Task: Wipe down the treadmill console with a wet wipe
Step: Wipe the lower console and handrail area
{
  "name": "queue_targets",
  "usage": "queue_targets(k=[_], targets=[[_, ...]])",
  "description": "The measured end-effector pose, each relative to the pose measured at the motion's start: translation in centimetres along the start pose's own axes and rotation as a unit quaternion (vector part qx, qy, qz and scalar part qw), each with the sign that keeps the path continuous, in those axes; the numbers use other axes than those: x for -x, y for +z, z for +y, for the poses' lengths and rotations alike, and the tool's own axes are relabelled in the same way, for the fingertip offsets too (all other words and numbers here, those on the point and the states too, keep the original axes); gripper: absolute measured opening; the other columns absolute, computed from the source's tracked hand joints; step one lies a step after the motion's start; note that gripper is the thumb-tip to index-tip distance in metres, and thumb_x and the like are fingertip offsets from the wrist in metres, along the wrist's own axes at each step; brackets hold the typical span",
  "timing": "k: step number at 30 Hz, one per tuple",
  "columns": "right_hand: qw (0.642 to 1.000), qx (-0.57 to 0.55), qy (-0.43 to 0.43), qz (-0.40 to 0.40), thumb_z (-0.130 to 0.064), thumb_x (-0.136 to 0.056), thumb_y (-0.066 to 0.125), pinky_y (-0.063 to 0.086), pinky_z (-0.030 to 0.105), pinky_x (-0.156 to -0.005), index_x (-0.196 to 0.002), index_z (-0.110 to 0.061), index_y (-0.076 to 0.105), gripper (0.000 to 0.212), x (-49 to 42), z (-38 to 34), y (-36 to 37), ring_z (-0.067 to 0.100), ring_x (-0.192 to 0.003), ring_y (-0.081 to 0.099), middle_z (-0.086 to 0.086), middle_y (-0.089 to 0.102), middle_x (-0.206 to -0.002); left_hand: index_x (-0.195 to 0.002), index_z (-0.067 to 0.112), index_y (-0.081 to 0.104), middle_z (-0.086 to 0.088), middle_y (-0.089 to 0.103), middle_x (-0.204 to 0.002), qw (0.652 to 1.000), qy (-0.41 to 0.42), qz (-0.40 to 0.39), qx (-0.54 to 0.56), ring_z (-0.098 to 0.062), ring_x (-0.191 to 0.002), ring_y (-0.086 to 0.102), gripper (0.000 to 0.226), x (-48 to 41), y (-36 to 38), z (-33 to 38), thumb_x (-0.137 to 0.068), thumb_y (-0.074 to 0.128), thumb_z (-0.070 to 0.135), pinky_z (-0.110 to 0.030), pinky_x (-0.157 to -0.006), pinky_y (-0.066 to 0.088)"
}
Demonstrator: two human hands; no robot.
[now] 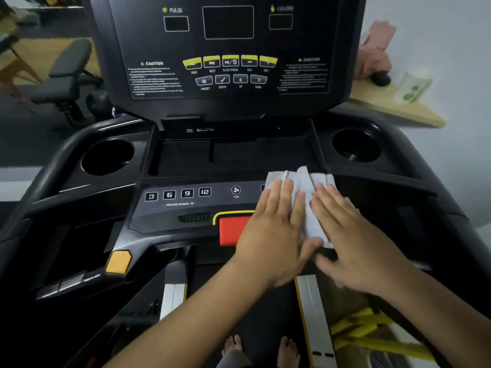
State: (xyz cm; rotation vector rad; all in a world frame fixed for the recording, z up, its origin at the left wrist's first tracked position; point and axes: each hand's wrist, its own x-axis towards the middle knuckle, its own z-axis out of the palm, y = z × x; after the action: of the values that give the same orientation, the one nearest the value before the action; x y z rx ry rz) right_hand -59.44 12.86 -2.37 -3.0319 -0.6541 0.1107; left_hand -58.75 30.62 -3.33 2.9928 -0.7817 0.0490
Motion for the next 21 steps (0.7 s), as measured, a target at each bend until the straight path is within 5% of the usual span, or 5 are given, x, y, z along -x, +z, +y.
queue_targets(k=[4,9,13,16,21], targets=[[1.000,0.006,-0.008,0.002,-0.043,-0.080,0.059,-0.018,0.030,-0.116,-0.151,-0.010,-0.011,0.105,-0.8,-0.7,0.1,0.017,-0.143,-0.028,0.007,-0.020,-0.158,-0.147,-0.001,-0.012,-0.027,-0.009,-0.159,1.000,0.003,-0.008,-0.029,-0.037,-0.148,-0.015,0.078,-1.1,0.1,1.2,-0.100,0.011,0.056,-0.047,-0.122,0.000],[0.999,-0.012,-0.029,-0.007,-0.047,-0.078,0.065,0.015,0.030,-0.117,-0.152,-0.007,0.021,0.095,5.5,0.4,1.8,0.023,-0.149,0.009,0.010,0.013,-0.161,-0.148,-0.007,0.026,-0.029,0.020,-0.156,0.998,0.054,0.034,-0.025,-0.043,-0.146,0.016,0.084,4.3,2.7,1.9,-0.098,0.027,0.061,-0.052,-0.118,0.023],[0.993,-0.104,0.059,-0.004,-0.049,-0.084,0.062,0.033,0.009,-0.085,-0.149,-0.024,-0.024,0.111,3.4,1.9,0.6,0.011,-0.141,0.027,-0.008,-0.033,-0.155,-0.149,-0.007,0.006,-0.031,0.006,-0.156,0.997,0.034,0.014,-0.063,-0.044,-0.147,0.005,0.084,0.7,1.5,2.9,-0.099,0.027,0.058,-0.052,-0.120,0.013],[0.988,-0.134,0.076,0.011,-0.035,-0.081,0.066,0.036,0.009,-0.058,-0.147,-0.026,-0.027,0.114,0.9,1.2,0.4,0.009,-0.115,0.052,-0.010,-0.041,-0.150,-0.148,-0.008,-0.012,-0.031,-0.013,-0.156,0.995,0.044,-0.006,-0.092,-0.042,-0.146,-0.017,0.080,-1.8,0.5,3.6,-0.102,0.022,0.049,-0.051,-0.121,-0.001],[0.996,-0.088,0.027,0.005,-0.057,-0.082,0.055,0.038,0.006,-0.081,-0.155,-0.016,0.002,0.099,5.8,0.6,1.0,0.011,-0.143,0.017,0.002,-0.026,-0.159,-0.149,-0.005,0.023,-0.028,0.015,-0.158,0.997,0.073,0.021,-0.006,-0.040,-0.148,0.009,0.083,2.5,1.7,3.1,-0.098,0.029,0.060,-0.051,-0.118,0.022]])
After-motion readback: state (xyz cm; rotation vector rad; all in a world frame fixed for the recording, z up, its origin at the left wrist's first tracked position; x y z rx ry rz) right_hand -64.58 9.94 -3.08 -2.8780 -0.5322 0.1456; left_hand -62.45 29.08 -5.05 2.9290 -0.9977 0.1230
